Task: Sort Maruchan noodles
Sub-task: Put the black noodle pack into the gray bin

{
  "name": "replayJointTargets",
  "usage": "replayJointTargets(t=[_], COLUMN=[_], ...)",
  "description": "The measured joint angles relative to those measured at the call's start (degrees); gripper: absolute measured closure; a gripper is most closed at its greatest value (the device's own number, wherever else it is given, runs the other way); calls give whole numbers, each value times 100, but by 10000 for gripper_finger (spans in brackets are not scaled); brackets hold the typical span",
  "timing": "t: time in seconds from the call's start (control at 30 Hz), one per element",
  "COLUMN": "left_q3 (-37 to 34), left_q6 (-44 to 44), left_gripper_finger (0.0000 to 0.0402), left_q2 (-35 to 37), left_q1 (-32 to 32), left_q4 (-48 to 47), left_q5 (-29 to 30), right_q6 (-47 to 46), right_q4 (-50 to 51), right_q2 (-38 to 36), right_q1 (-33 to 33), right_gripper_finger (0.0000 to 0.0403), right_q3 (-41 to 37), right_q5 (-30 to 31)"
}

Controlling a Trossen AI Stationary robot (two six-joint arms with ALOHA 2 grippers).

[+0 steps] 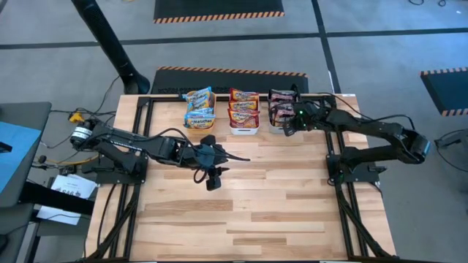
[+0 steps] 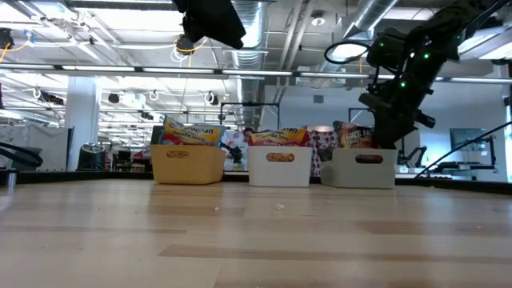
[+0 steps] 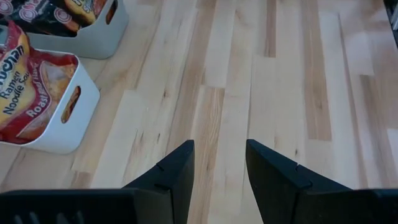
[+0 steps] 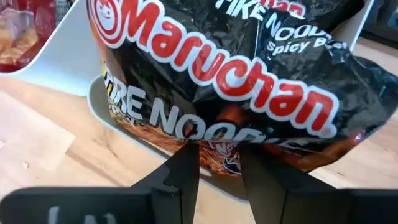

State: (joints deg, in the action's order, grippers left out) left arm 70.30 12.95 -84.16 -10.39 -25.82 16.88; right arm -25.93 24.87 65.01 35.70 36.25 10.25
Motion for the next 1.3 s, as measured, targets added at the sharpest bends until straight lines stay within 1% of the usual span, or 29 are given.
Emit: replayJointTargets(t=[0.23, 0.4, 0.67, 0.77, 0.83, 1.0, 1.3], left_q3=[2, 2, 2, 2, 2, 2, 2], left_q6=[13, 13, 13, 13, 13, 13, 13], left_gripper_finger=[268, 268, 268, 268, 268, 268, 268], left_q2=[0, 0, 0, 0, 0, 1, 4], left_q1=[1, 4, 4, 4, 4, 4, 4], left_q4=[-2, -20, -19, -18, -18, -18, -18], left_q5=[0, 0, -2, -1, -2, -1, -2], right_q6=[-20, -22, -109, -121, -113, 197, 234], right_q4=[39, 235, 274, 45, -289, -909, -856], right_q2=[-73, -239, -967, -1229, -1307, -1120, -318], right_q1=[-120, -271, -422, -461, -458, -312, 38], right_gripper_finger=[264, 264, 264, 264, 264, 265, 267], right_q3=[0, 0, 20, 120, 149, 151, 151], right_q5=[-413, -432, -432, -428, -372, -248, -239])
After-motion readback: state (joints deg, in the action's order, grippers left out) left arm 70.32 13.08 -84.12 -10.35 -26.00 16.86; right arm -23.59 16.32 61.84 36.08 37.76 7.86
